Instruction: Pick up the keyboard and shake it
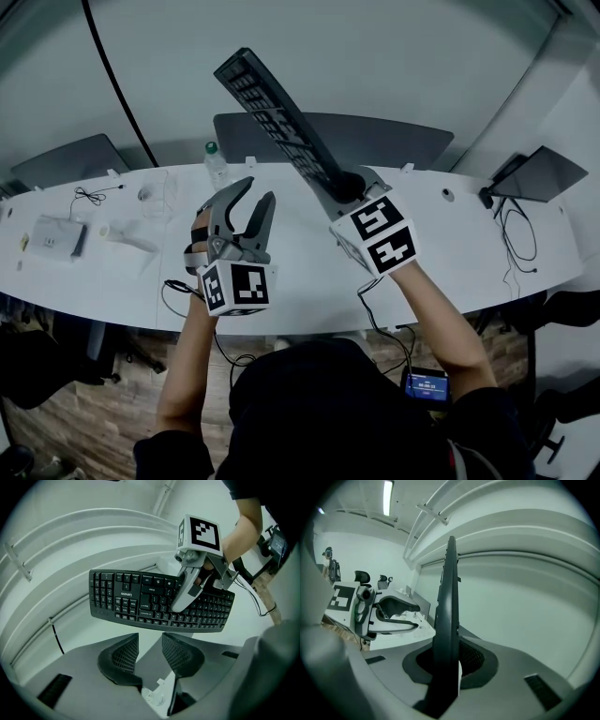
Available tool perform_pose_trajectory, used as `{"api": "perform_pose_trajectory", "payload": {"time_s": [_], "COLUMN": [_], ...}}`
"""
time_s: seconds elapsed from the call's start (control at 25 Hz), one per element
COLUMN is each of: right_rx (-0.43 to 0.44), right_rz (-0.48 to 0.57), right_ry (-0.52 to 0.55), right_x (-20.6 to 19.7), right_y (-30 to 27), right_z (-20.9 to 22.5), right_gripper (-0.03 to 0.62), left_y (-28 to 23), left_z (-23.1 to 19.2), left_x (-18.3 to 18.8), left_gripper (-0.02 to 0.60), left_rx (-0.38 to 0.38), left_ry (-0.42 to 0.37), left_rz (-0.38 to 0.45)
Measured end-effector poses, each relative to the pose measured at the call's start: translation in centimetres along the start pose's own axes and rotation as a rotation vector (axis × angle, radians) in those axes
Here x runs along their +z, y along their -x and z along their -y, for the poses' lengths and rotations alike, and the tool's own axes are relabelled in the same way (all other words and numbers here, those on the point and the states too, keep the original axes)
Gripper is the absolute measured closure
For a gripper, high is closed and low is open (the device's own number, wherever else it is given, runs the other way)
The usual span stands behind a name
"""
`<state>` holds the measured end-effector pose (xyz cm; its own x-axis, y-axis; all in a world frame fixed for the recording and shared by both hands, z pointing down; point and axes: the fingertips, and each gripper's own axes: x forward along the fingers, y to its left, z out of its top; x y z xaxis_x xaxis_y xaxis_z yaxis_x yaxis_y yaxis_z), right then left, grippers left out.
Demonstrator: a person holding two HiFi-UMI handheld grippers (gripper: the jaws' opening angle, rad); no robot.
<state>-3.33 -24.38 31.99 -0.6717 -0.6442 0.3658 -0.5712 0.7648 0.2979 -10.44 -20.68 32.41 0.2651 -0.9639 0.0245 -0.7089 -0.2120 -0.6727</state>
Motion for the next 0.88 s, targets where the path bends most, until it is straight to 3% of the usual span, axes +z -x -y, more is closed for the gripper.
{"api": "perform_pose_trajectory", "payload": {"time_s": [0.24,0.6,0.88], "right_rx": [0.025,0.127,0.183], "right_rz": [0.118,0.312,0.434], "right_ry": [-0.093,-0.287,-0.414], "right_x": [2.2,4.8,6.3], "right_y": [1.2,3.1,4.2], "right_z": [-0.1,0.5,1.2], "right_gripper": [0.508,0.508,0.508], "left_y": [0.3,0.6,1.0], "left_z": [0.4,1.5,2.4], "left_x": [-0.4,-1.0,-2.0], "left_gripper": [0.515,0.565,0.566], "left_rx": [-0.017,-0.074,-0.136], "left_ry": [0.096,0.221,0.415], "left_rz": [-0.003,-0.007,0.009]}}
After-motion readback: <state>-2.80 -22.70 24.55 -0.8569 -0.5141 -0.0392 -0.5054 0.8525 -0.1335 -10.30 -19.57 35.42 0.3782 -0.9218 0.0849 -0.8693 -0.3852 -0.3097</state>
